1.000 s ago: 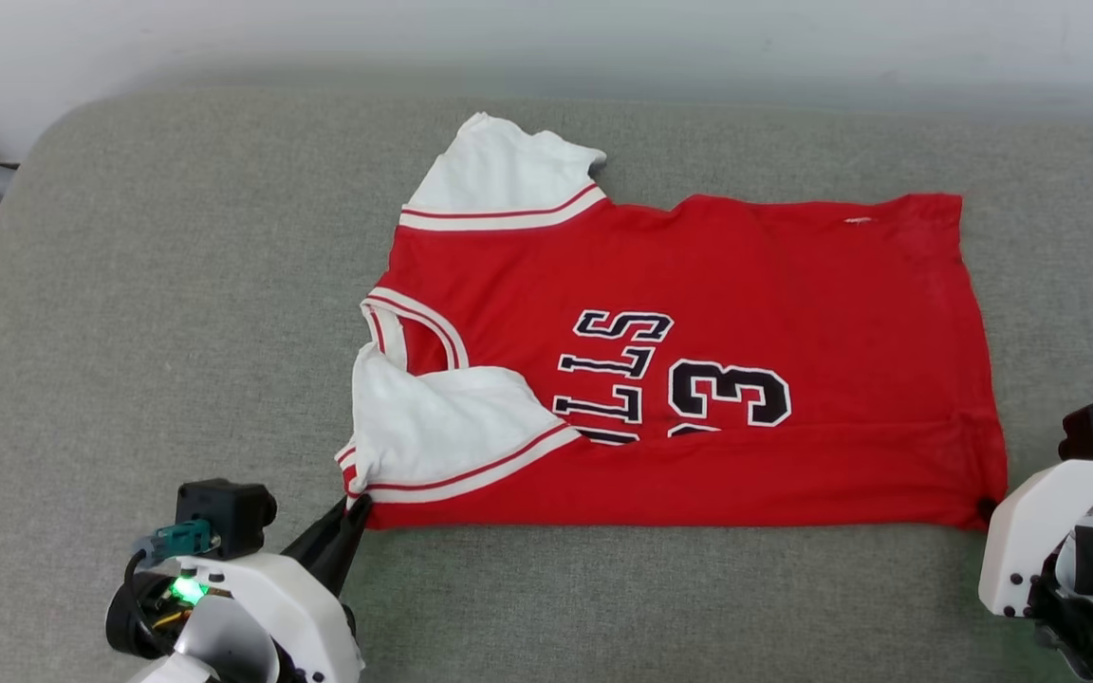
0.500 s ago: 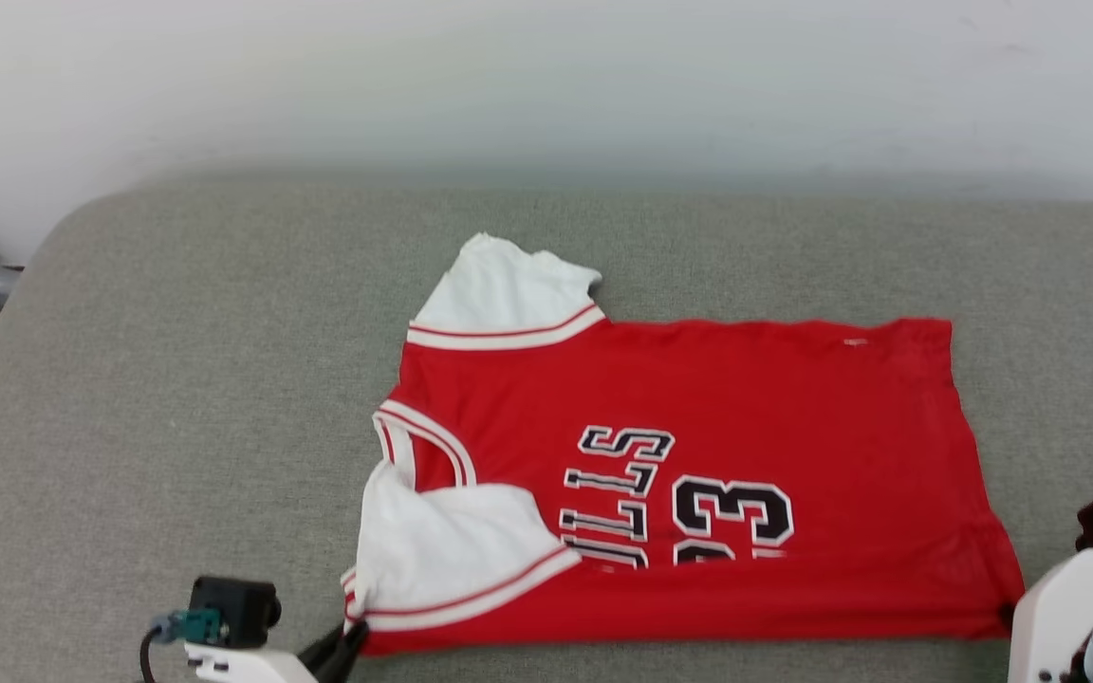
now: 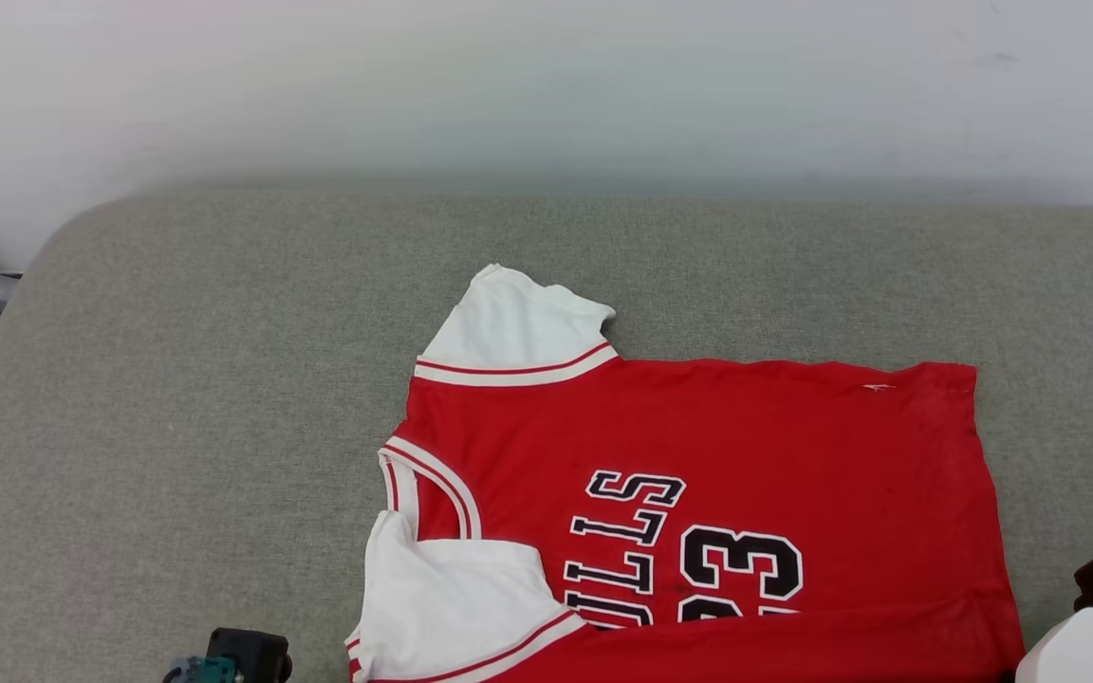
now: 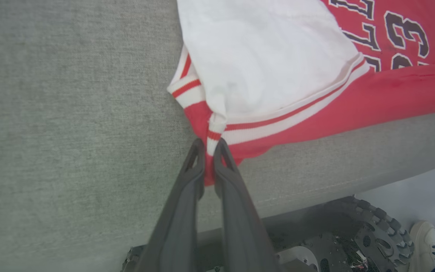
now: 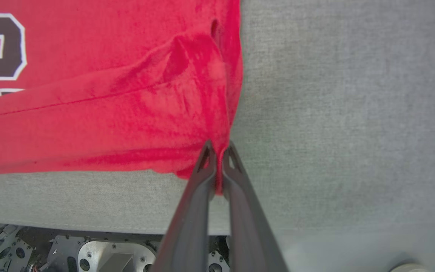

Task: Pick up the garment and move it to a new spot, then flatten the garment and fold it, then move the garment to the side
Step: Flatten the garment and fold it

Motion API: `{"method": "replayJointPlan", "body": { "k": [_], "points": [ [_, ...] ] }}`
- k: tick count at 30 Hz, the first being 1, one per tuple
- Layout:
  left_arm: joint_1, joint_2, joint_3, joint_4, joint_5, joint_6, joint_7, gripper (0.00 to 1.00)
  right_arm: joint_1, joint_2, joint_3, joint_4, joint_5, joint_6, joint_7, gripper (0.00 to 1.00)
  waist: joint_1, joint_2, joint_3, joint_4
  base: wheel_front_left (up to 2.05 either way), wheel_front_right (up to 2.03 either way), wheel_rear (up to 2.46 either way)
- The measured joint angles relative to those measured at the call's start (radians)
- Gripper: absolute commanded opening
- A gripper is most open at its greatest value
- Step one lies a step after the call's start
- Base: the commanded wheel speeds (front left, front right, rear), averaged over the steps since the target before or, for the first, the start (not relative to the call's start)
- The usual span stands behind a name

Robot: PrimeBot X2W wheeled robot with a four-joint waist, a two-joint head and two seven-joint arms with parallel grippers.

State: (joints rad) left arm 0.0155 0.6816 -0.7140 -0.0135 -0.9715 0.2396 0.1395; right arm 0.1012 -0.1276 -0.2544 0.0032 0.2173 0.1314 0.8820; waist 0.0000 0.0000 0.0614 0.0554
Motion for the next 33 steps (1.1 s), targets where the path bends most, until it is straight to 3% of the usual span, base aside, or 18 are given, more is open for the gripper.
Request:
{"method": "replayJointPlan", "body": {
  "k": [4, 5, 6, 7, 8, 17, 21, 25, 33],
  "points": [
    [-0.018, -0.013, -0.01, 0.036, 0.001, -0.016, 0.0, 0.0, -0.007, 0.002, 0.006, 0.019, -0.003, 0.0, -0.012, 0.0, 0.0001, 0.0, 0.016, 0.0, 0.0, 0.0, 0.0],
    [-0.024, -0.019, -0.012, 0.049, 0.005, -0.019, -0.002, 0.18, -0.009, 0.002, 0.007, 0.026, -0.007, 0.0, -0.018, 0.0, 0.0001, 0.0, 0.014, 0.001, 0.0, 0.0, 0.0],
    [-0.026, -0.024, -0.015, 0.059, 0.008, -0.02, -0.003, 0.47, -0.009, 0.001, 0.01, 0.031, -0.012, 0.0, -0.024, 0.0, 0.0001, 0.0, 0.01, 0.002, 0.0, 0.0, 0.0],
    [-0.027, -0.028, -0.019, 0.069, 0.008, -0.021, -0.003, 1.0, -0.009, 0.0, 0.013, 0.036, -0.016, 0.0, -0.031, 0.25, 0.0, 0.0, 0.005, 0.003, 0.0, 0.0, 0.0],
    [-0.026, -0.033, -0.019, 0.08, 0.009, -0.021, -0.012, 1.0, -0.009, 0.0, 0.012, 0.038, -0.017, 0.0, -0.044, 1.0, 0.0, 0.0, 0.0, 0.004, 0.0, 0.0, 0.0],
    [-0.053, -0.062, 0.021, 0.097, 0.065, -0.022, -0.172, 1.0, -0.041, -0.013, 0.017, -0.012, 0.01, 0.0, -0.176, 1.0, 0.0, 0.0, -0.049, 0.005, 0.0, 0.0, 0.0],
    [-0.071, -0.064, 0.051, 0.071, 0.111, -0.027, -0.284, 1.0, -0.054, -0.036, 0.062, -0.07, 0.055, 0.0, -0.301, 1.0, 0.0, 0.0, -0.066, 0.001, 0.0, 0.0, 0.0],
    [-0.091, -0.074, 0.094, 0.041, 0.154, 0.001, -0.366, 1.0, -0.06, -0.046, 0.106, -0.103, 0.092, 0.0, -0.446, 1.0, 0.0, 0.0, -0.071, -0.004, 0.0, 0.0, 0.0],
    [-0.087, -0.151, 0.227, -0.044, 0.299, 0.007, -0.4, 1.0, -0.054, -0.033, 0.151, -0.1, 0.097, 0.0, -0.719, 1.0, 0.0, 0.0, -0.068, -0.012, 0.0, 0.0, 0.0]
  ]
}}
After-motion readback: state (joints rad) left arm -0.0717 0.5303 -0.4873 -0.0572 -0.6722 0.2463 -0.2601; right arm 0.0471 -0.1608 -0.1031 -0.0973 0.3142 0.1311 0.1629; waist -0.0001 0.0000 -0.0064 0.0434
